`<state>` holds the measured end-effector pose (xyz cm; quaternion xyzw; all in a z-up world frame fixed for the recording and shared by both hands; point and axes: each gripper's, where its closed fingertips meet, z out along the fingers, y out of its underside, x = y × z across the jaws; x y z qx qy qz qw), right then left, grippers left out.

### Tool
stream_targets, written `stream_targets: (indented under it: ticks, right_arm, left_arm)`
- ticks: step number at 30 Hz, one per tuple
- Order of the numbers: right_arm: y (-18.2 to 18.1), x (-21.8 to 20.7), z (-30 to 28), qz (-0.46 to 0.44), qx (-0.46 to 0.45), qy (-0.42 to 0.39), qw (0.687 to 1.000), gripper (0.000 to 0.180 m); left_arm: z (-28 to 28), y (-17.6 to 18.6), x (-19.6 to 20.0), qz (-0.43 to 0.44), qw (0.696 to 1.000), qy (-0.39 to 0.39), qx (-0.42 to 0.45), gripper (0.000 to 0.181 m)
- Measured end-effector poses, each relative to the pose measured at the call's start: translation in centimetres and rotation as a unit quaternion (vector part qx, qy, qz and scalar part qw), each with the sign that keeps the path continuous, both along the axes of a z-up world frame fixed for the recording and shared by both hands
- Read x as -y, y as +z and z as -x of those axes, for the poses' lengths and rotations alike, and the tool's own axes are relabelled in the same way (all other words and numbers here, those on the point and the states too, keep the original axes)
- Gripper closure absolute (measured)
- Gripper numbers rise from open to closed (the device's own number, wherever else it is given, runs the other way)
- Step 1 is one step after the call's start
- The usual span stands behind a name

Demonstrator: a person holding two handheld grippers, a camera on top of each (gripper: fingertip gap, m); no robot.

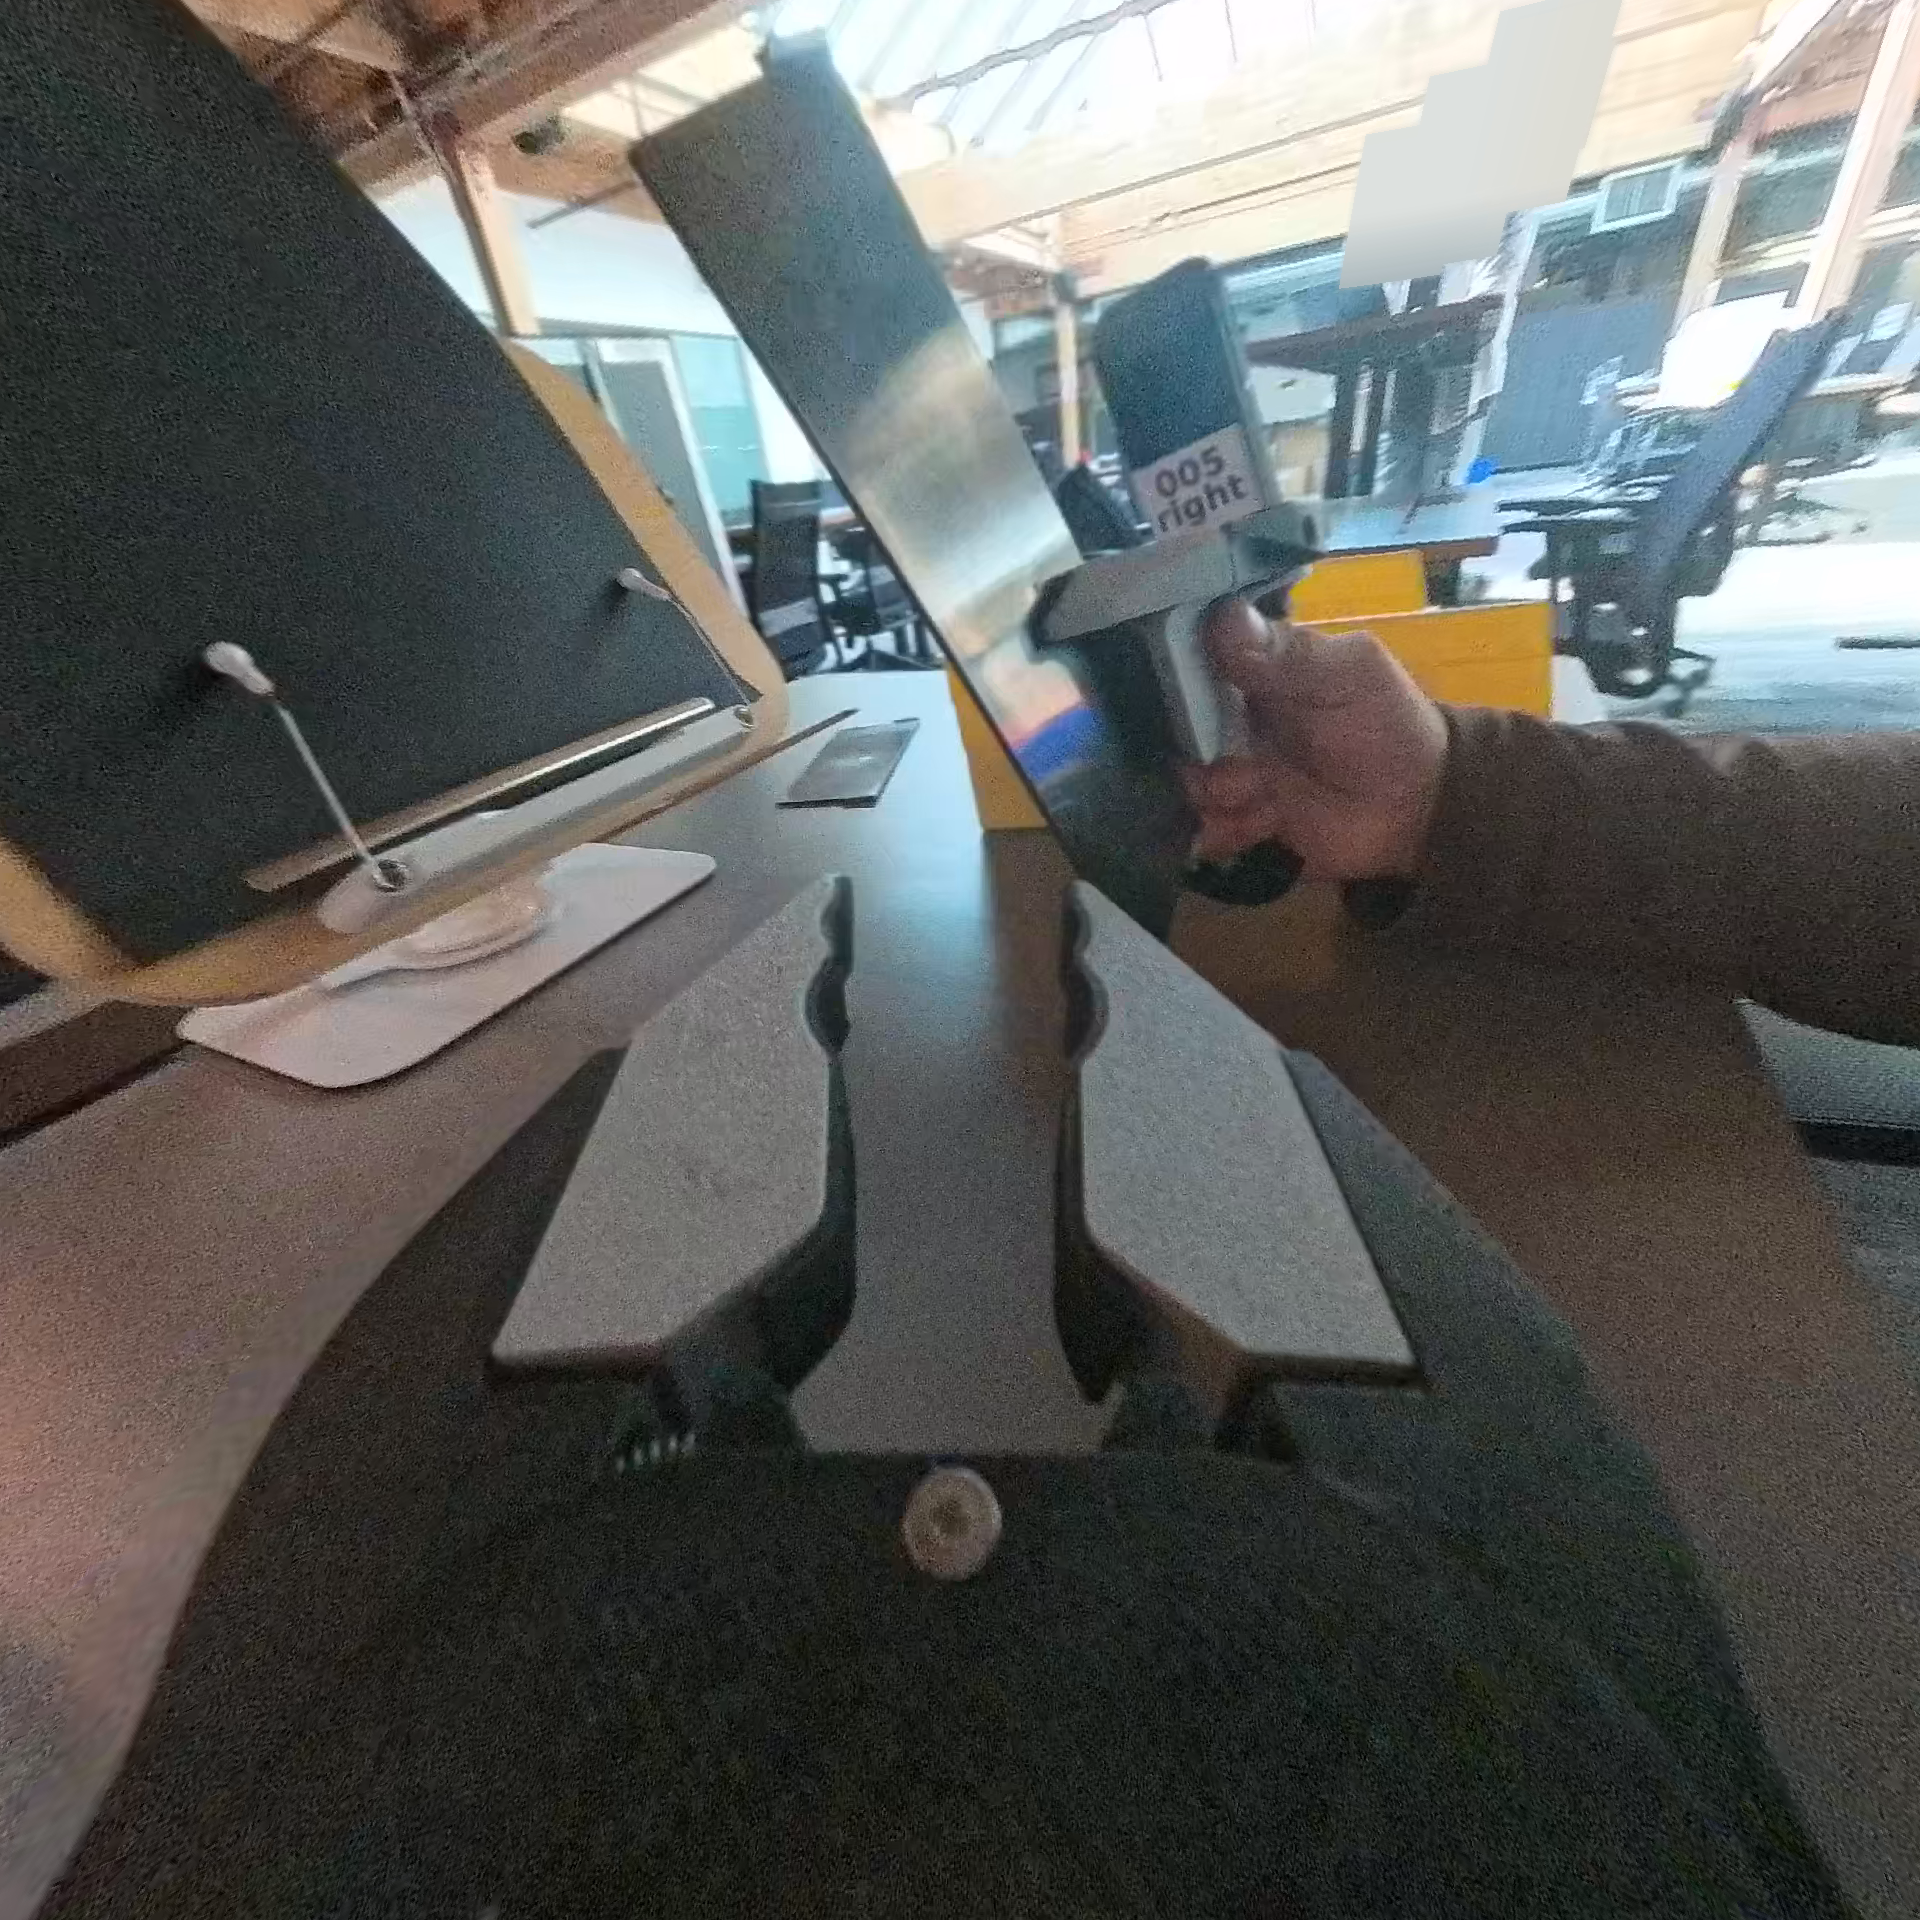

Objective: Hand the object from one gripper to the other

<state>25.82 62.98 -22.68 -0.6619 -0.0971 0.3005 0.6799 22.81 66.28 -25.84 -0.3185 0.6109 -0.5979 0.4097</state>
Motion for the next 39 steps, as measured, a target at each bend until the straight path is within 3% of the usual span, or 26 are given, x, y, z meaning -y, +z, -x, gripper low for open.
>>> stream_targets:
  ticks: [2, 6, 8, 11, 14, 17, 21, 25, 27, 31, 35, 37, 39]
  right_arm:
    - [-0.7, -0.7, 1.5, 0.009, 0.038, 0.005, 0.999, 0.18]
    - [-2.3, -2.0, 3.7, 0.039, 0.074, 0.02, 0.996, 0.179]
    - [-2.2, -2.1, 3.7, 0.039, 0.061, 0.025, 0.997, 0.165]
    - [-2.1, -2.3, 0.8, 0.044, 0.067, -0.05, 0.996, 0.139]
    - [-1.7, -1.6, -1.3, 0.036, 0.095, -0.108, 0.989, 0.134]
    - [-1.5, -1.1, -2.3, 0.03, 0.13, -0.143, 0.981, 0.123]
    - [-1.5, -1.2, -2.0, 0.006, 0.266, -0.207, 0.941, 0.116]
    - [-3.1, -2.1, -0.5, 0.002, 0.4, -0.245, 0.883, 0.135]
    - [-4.7, -2.5, -0.2, 0.03, 0.446, -0.235, 0.863, 0.163]
    - [-6.1, -2.9, -0.9, 0.052, 0.52, -0.251, 0.815, 0.174]
    - [-4.2, -2.6, -2.6, 0.056, 0.472, -0.302, 0.826, 0.18]
    - [-3.3, -1.9, -4.9, 0.064, 0.422, -0.348, 0.835, 0.18]
    - [-3.0, -1.4, -5.5, 0.074, 0.343, -0.33, 0.876, 0.18]
  left_arm:
    - [-0.2, 0.1, 0.4, 0.021, 1.0, -0.013, 0.002, 0.146]
    - [0.4, 0.3, 1.5, 0.006, 0.999, -0.04, 0.019, 0.173]
    - [0.8, 0.6, 1.7, -0.035, 0.998, -0.045, 0.032, 0.178]
    - [0.3, 1.3, 0.3, -0.112, 0.99, 0.04, 0.071, 0.181]
    - [-0.6, 1.0, -2.1, -0.241, 0.951, 0.166, 0.098, 0.181]
    - [-1.7, -1.1, -5.3, -0.351, 0.896, 0.267, 0.046, 0.181]
    - [-2.5, -2.4, -5.5, -0.463, 0.834, 0.298, 0.03, 0.181]
    - [-3.1, -3.3, -3.6, -0.521, 0.808, 0.273, 0.038, 0.181]
    - [-3.0, -3.4, -3.3, -0.544, 0.793, 0.27, 0.049, 0.181]
    - [-2.9, -2.8, -3.3, -0.514, 0.812, 0.27, 0.058, 0.179]
    - [-2.1, 0.0, -3.7, -0.491, 0.798, 0.323, 0.131, 0.173]
    - [-2.2, -0.3, -4.4, -0.5, 0.788, 0.34, 0.12, 0.157]
    - [-2.8, -1.8, -4.7, -0.505, 0.795, 0.327, 0.083, 0.139]
